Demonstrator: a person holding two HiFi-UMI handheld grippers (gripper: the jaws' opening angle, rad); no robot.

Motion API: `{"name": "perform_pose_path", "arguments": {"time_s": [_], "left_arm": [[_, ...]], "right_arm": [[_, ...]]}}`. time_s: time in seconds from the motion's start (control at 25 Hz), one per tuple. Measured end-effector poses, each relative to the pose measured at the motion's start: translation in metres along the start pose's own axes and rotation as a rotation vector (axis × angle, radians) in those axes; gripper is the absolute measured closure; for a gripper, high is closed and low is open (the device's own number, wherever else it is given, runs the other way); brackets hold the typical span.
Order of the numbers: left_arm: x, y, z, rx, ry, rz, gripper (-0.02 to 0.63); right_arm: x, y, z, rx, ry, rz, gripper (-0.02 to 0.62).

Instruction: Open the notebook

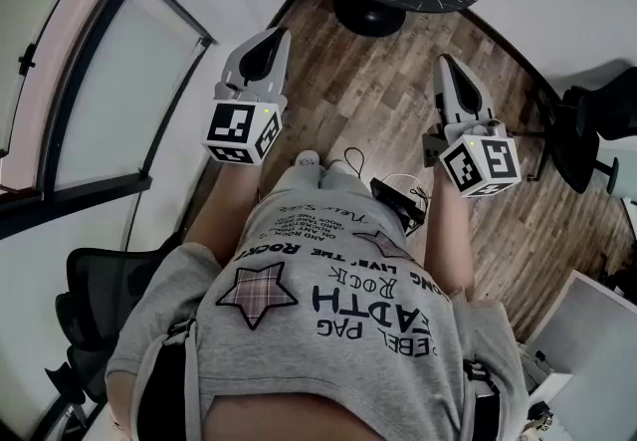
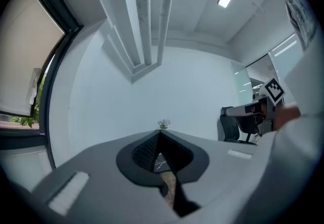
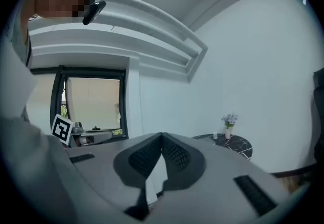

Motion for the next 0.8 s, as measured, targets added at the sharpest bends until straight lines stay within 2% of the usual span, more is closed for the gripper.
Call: {"name": "perform_pose_path", "arguments": {"time_s": [0.44, 0.8], "left_arm": [[0.001, -0.016, 0.009, -0.006, -0.007, 0.006, 0.597], [0.000, -0.033, 0.027, -0.023, -0.009, 0.012, 0.597]], "right_arm": [[-0.005, -0.005, 0.006, -0.032, -0.010, -0.009, 0.583], [-0.008, -0.026, 0.012, -0.060, -0.024, -0.001, 0.583]]}}
Point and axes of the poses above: the fingertips, and each gripper's own axes: z forward along the fingers, y to its left, x out of its underside, the point moved 6 cm from there along -z, backward along the fingers, and after that the axes turned 7 degrees about -x, right-handed, at the moved point
